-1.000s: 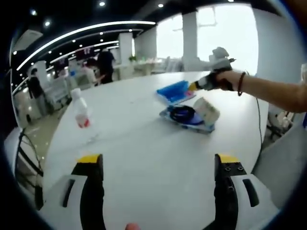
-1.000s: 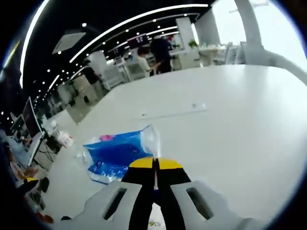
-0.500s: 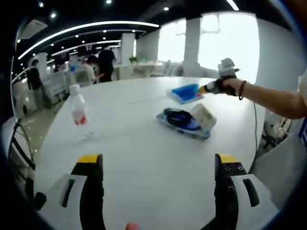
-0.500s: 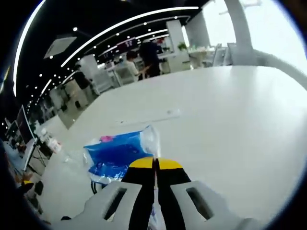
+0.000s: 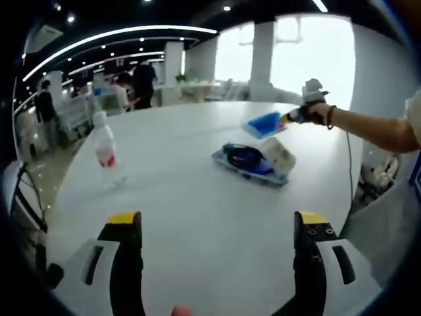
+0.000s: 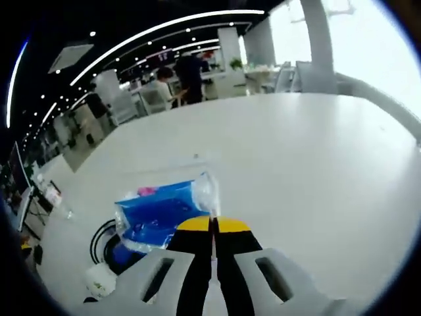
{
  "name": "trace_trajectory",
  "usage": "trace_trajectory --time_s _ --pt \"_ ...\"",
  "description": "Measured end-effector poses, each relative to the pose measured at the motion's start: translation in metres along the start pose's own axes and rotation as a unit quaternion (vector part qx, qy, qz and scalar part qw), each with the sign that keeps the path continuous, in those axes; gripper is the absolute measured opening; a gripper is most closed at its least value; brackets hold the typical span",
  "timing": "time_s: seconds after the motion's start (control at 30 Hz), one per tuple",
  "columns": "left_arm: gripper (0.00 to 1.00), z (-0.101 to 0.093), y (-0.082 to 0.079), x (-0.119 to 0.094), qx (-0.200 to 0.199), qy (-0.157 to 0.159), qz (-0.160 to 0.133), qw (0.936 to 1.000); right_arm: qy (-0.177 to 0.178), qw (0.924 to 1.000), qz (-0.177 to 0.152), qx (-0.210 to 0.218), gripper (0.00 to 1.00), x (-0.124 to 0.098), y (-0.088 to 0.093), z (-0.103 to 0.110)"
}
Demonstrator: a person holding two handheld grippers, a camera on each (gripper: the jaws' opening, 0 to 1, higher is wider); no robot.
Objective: Arrange the tabletop items into an orderly group along one side of the table until the central work area is clear of visible clutter.
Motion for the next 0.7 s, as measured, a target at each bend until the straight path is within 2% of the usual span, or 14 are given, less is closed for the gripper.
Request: trace_trajectory --time_s 0.23,0.53,0.7 --pt "0.93 -0.001 0.0 0.001 0.0 0.004 -0.003 1.0 0.012 0.9997 0.008 -0.022 0.01 0.006 0.002 -0.009" --pt "0.92 0.002 -0.001 -0.001 -0.002 -0.002 -0.009 1.0 0.024 0.9992 0.023 -0.022 0.01 0.016 0.012 -0.019" --pt "0.92 0.002 0.0 -0.001 -0.015 0.005 -0.012 0.9998 0.031 0.9987 0.031 -0.025 0.01 0.023 0.018 -0.025"
Point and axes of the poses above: the point that each gripper's makers call its tool centre point, and the gripper's own axes: x roughly forward along the fingers, z roughly to its left, y roughly out of its underside, the point moved 8 cm from there along -x, roughly backward along the fingers, and after that the axes turned 1 degree about -z, right-handed, at the moved point
